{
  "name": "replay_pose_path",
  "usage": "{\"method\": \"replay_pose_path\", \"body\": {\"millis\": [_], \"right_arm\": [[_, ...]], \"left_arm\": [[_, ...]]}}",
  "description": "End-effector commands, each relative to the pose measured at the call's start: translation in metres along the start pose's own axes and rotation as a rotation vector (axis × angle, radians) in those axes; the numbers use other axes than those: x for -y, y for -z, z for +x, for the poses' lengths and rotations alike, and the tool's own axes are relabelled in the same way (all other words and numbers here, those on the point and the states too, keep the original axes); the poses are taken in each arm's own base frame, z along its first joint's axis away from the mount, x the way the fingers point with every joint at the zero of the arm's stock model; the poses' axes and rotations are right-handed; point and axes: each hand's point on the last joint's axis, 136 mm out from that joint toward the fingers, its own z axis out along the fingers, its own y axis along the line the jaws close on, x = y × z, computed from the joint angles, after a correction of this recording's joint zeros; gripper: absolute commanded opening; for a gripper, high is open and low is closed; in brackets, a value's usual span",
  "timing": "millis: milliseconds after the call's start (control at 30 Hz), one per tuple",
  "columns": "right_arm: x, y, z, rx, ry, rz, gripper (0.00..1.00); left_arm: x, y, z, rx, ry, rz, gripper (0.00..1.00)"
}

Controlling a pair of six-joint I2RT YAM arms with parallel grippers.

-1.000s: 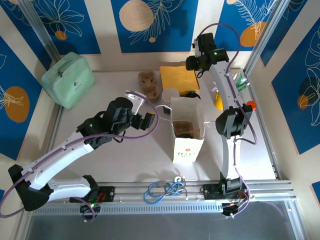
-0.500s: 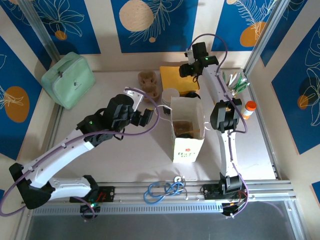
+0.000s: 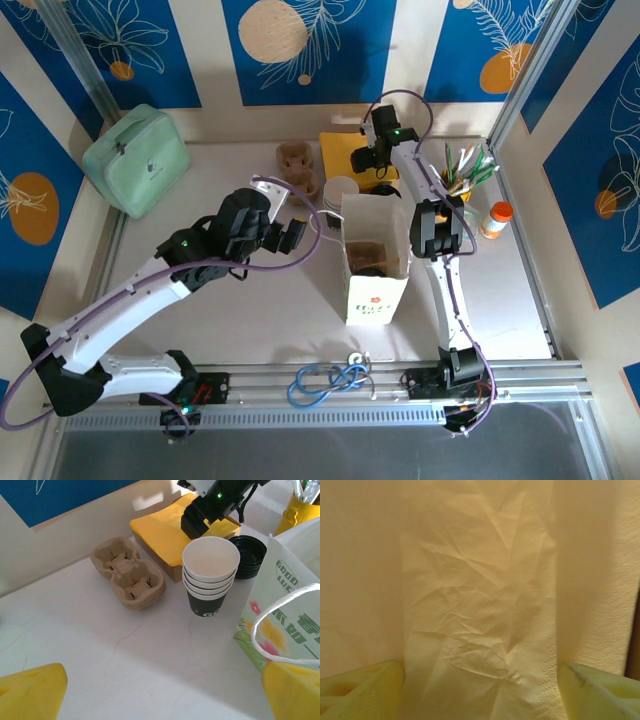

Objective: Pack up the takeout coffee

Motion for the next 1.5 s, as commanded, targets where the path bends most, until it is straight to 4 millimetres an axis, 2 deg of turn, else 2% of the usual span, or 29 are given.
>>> {"method": "replay_pose_path", "body": {"millis": [0,300,433,867,1100,1467], "right_arm": [[-0.001,0.0,-0.014,0.05,0.018,0.01,0.81],[-0.001,-0.027,0.002,0.003,0.041,0.064,0.8],[-0.003,-0.027,0.002,0.002,0.045,0.059,0.71],[0.0,0.021,-0.027,0.085,-0.113,-0.079,0.39],[0.008,0.039,-0.034,0.101,-0.183,-0.128,0.27],[0.012,0.069,-0.052,0.157,-0.257,-0.19,0.15]], "left_arm": [[-0.009,0.004,-0.003,0.002,-0.004,-0.03,0.99],[-0.008,0.002,-0.006,0.006,0.0,-0.03,1.0],[-0.006,0.003,-0.008,0.018,0.012,-0.018,1.0],[-0.006,0.007,-0.009,0.022,0.033,-0.01,1.0],[-0.008,0.011,-0.007,0.029,0.046,-0.008,1.0],[-0.007,0.013,-0.008,0.037,0.063,0.004,1.0]]}}
